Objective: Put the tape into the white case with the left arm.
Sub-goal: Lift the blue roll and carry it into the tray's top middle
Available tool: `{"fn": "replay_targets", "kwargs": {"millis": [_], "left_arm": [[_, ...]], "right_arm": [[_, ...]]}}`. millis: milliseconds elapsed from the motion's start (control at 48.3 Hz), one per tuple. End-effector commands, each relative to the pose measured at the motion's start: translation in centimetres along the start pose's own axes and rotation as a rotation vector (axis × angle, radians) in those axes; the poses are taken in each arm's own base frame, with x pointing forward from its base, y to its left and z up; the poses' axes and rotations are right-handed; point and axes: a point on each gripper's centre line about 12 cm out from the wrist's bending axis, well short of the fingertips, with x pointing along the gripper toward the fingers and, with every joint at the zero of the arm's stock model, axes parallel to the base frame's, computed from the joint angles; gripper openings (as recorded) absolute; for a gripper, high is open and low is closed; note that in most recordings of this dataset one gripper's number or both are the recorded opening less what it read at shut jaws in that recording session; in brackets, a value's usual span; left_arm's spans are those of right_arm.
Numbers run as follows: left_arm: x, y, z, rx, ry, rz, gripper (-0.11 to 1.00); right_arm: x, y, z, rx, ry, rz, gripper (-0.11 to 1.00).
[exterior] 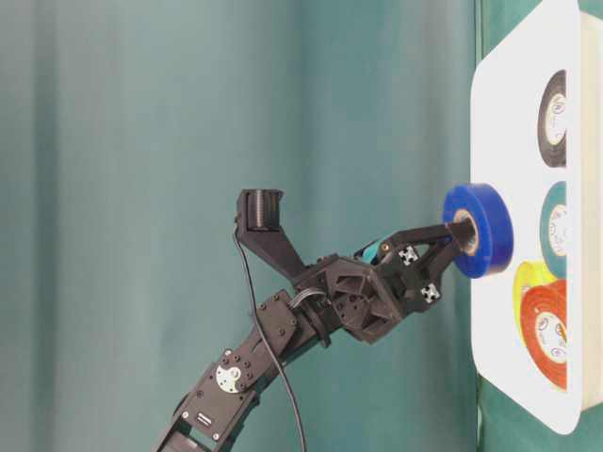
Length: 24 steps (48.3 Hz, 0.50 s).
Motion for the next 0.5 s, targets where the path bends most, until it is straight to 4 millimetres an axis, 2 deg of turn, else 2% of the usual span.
{"fn": "replay_targets", "kwargs": {"millis": [0,269,476], "left_arm": [[-1.11,0.76,1.77,0.0,-0.06,0.023,0.27],[-1.02,0.66,1.46,0.001,-0.051,0.02,0.3],[-1.24,0.31,1.13,0.001,-0.044,0.014,0.87]], "right_arm": [[0.08,0.0,0.5,0.0,-0.015,0.0,-0.09],[0.08,0.0,0.5,-0.002,-0.015,0.0,-0.09],[0.08,0.0,0.5,-0.002,-0.015,0.0,-0.09]]}}
